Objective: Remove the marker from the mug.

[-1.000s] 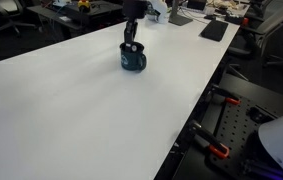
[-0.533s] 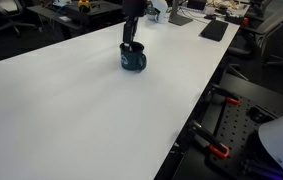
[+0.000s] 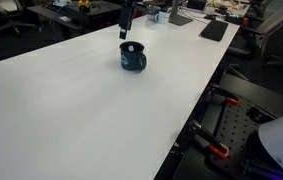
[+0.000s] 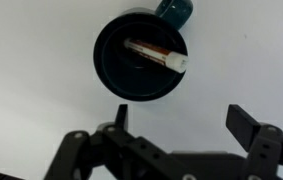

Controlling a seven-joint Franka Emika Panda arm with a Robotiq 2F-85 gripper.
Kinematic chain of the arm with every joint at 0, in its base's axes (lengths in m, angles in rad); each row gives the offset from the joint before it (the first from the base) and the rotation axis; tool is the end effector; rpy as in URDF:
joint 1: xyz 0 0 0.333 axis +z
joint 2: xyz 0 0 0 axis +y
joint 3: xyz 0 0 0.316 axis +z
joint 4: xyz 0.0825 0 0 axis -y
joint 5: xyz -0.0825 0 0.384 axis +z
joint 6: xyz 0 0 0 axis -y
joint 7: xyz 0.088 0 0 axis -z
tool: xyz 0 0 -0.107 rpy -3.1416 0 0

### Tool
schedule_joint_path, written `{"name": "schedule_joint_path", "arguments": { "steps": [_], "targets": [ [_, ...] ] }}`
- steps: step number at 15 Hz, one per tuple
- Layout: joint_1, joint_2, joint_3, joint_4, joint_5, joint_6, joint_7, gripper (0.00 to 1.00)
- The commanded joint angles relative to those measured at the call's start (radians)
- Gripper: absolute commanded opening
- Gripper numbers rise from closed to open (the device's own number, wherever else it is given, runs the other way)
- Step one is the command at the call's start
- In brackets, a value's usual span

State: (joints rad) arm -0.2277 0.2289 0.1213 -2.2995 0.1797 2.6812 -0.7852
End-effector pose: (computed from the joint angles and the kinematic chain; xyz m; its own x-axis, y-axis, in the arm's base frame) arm 0.5398 -0.0631 0.2636 0.8521 0.4871 0.1917 0.4949 -0.8689 0.0077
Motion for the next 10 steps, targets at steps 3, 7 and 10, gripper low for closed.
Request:
{"name": "schedule_joint_path", "arguments": {
  "steps": [3, 7, 10],
  "targets": [
    [0.029, 0.003, -0.053, 0.014, -0.067, -0.049, -0.005, 1.0],
    [0.027, 0.005, -0.054, 0.002, -0.052, -0.025, -0.002, 1.0],
    [0.03, 0.006, -0.054, 0.002, -0.053, -0.025, -0.002, 1.0]
  ]
}}
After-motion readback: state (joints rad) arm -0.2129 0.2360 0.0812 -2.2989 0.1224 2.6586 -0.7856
